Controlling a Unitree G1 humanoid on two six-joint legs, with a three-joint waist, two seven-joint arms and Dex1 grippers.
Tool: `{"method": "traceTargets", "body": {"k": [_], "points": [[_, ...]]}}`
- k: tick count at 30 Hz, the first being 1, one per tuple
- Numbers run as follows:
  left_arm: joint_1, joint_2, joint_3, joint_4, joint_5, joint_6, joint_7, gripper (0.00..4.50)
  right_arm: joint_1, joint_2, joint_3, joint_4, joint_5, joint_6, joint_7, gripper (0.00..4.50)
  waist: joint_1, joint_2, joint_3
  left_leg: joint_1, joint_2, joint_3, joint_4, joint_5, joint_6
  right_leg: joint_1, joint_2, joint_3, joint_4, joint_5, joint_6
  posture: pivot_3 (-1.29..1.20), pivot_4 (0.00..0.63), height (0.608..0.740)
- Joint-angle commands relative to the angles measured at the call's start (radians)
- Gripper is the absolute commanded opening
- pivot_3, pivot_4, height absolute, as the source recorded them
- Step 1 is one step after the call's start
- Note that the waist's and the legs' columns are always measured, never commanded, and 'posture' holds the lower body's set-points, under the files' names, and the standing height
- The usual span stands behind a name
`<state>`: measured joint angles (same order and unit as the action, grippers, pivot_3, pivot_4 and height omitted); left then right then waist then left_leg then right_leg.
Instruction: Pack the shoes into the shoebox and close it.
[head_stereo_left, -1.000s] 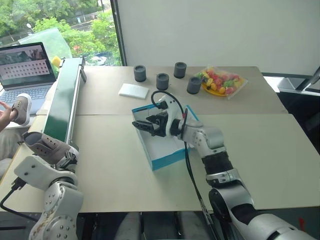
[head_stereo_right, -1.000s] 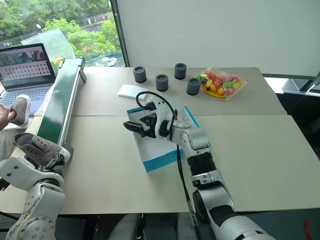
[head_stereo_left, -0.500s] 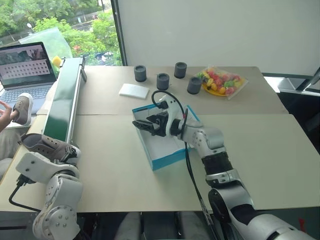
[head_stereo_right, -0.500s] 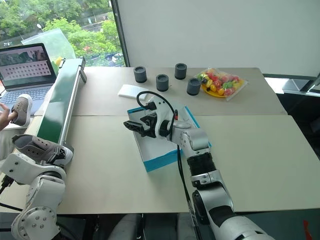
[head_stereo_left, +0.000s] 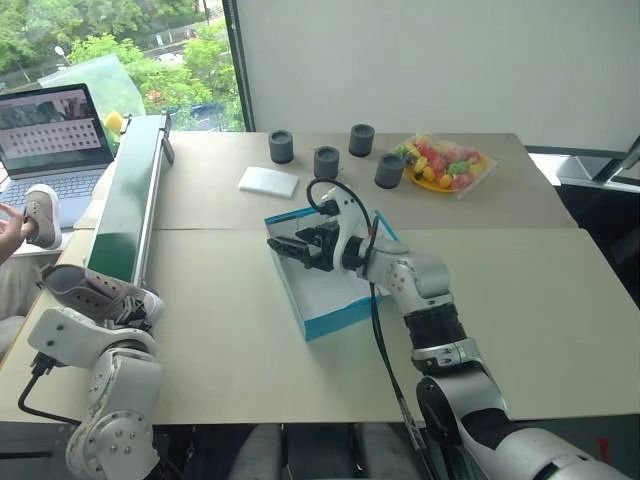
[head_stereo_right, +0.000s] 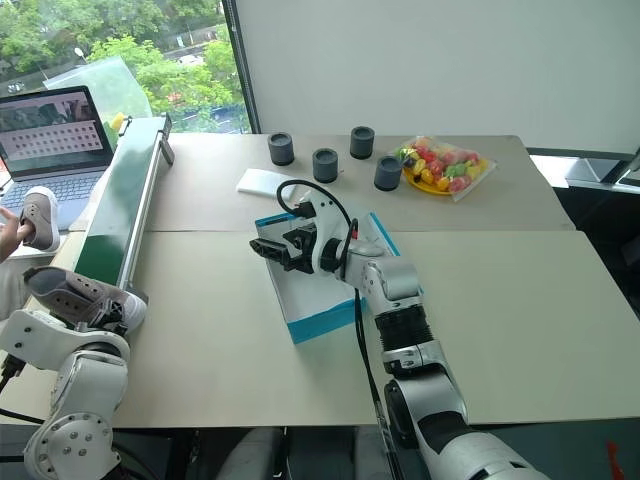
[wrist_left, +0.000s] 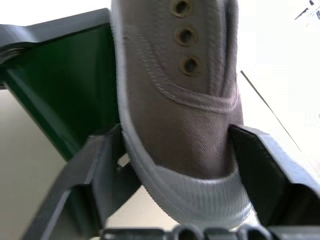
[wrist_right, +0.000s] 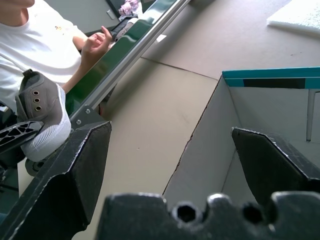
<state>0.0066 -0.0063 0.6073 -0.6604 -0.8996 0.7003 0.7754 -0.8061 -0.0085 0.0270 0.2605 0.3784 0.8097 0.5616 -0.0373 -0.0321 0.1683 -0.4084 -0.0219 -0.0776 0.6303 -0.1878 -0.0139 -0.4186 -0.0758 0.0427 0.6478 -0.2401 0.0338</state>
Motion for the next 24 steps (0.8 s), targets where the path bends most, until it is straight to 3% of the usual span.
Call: {"method": "traceTargets", "body": {"k": [1,5,8,16,24], "points": [[0.003,0.012,-0.001,-0.017,-0.011,-0.02,0.001,1.86,-0.007,0.004,-0.015,-0.044,0.026,-0.021,-0.001,4.5,0.0,0.0,0.0,0.0,0.0,0.0,0.0,0.0,0.0,0.0,0.0,0.0,0.0,0.0,0.0,0.0,0.15,0.726],[0.003,0.015,-0.003,-0.015,-0.012,-0.025,0.001,0.56,-0.006,0.003,-0.017,-0.045,0.026,-0.019,-0.003,4.5,0.001,0.0,0.0,0.0,0.0,0.0,0.0,0.0,0.0,0.0,0.0,0.0,0.0,0.0,0.0,0.0,0.15,0.726],[0.006,0.017,-0.003,-0.01,-0.013,-0.025,-0.001,0.03,-0.006,0.002,-0.019,-0.046,0.026,-0.018,-0.006,4.5,0.0,0.0,0.0,0.0,0.0,0.0,0.0,0.0,0.0,0.0,0.0,0.0,0.0,0.0,0.0,0.0,0.15,0.726],[0.008,0.028,-0.014,-0.005,0.004,-0.027,-0.016,0.01,-0.006,0.001,-0.022,-0.047,0.026,-0.016,-0.011,4.5,0.0,0.0,0.0,0.0,0.0,0.0,0.0,0.0,0.0,0.0,0.0,0.0,0.0,0.0,0.0,0.0,0.15,0.726],[0.021,0.037,-0.079,-0.049,0.05,-0.144,-0.174,0.01,-0.01,0.001,-0.028,-0.042,0.031,-0.011,-0.018,4.5,-0.001,0.0,0.0,-0.001,0.0,0.0,0.0,0.0,0.0,-0.001,0.0,0.0,0.0,0.0,0.0,0.0,0.15,0.726]]}}
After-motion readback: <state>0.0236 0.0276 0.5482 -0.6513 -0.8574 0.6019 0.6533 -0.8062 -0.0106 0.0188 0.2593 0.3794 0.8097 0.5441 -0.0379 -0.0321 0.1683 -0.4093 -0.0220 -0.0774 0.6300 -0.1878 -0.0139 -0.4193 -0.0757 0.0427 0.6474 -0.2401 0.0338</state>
